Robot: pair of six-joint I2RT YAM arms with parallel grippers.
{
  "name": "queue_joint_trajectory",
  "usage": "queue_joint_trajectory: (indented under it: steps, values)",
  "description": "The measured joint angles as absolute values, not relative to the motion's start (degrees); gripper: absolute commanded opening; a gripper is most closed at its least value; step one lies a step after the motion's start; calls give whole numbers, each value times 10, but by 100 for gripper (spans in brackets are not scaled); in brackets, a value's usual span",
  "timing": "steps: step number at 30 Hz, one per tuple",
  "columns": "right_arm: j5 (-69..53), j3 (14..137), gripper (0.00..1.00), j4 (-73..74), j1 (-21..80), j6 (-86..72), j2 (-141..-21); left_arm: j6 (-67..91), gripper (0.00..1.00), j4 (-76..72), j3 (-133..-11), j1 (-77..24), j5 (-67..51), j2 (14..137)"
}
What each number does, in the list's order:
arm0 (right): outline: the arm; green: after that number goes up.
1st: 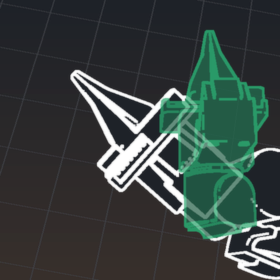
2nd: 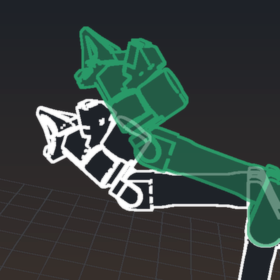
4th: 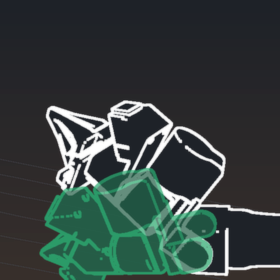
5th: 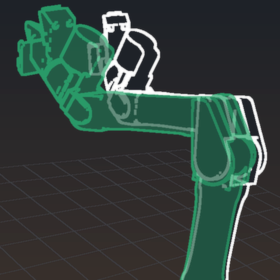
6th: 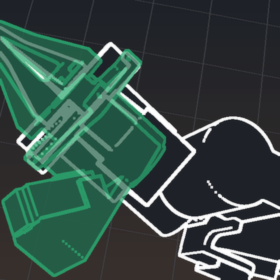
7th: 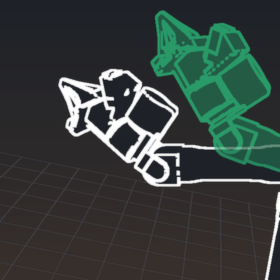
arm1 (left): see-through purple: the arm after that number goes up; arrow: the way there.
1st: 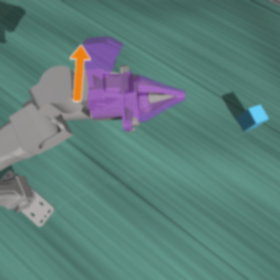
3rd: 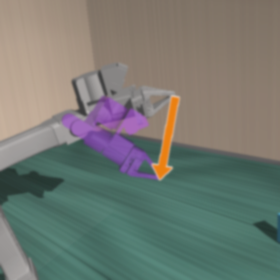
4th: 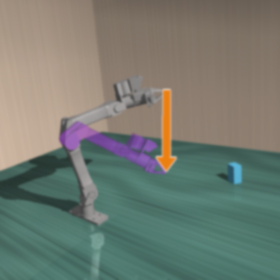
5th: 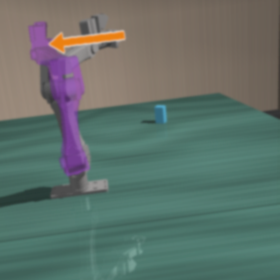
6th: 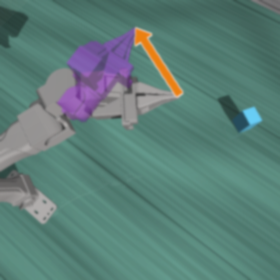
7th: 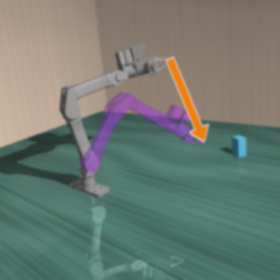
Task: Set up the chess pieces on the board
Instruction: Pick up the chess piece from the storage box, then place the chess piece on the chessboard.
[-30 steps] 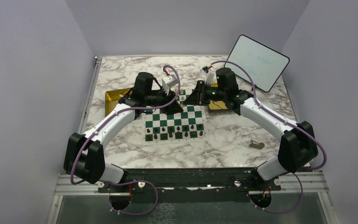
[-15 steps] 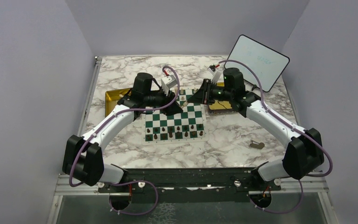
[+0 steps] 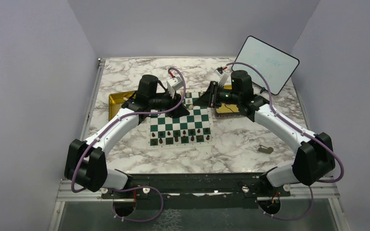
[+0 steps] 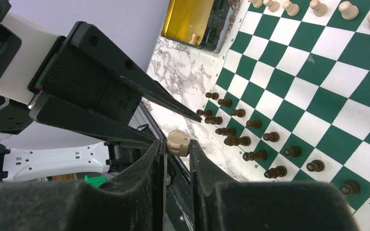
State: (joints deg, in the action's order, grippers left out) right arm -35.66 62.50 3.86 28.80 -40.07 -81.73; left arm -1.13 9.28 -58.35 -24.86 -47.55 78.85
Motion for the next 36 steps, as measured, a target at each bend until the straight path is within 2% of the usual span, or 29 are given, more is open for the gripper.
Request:
queue_joint_trajectory:
  steps: [3,6,10,18,25,36]
  values:
    - [-357,625,18,37,288,-404,-817,-10,30,88,-583,-249,-475,788]
    - [-357,625,18,35,288,-405,-817,-7,14,84,-583,-249,-476,788]
    - [-357,625,18,35,288,-405,-817,-7,5,77,-582,-249,-476,788]
    - [-346,626,19,43,288,-389,-817,-7,3,86,-581,-249,-438,788]
    - [-272,661,19,89,288,-336,-824,18,3,117,-555,-241,-314,779]
    - [-105,781,19,166,288,-216,-945,49,5,161,-514,-199,-164,702]
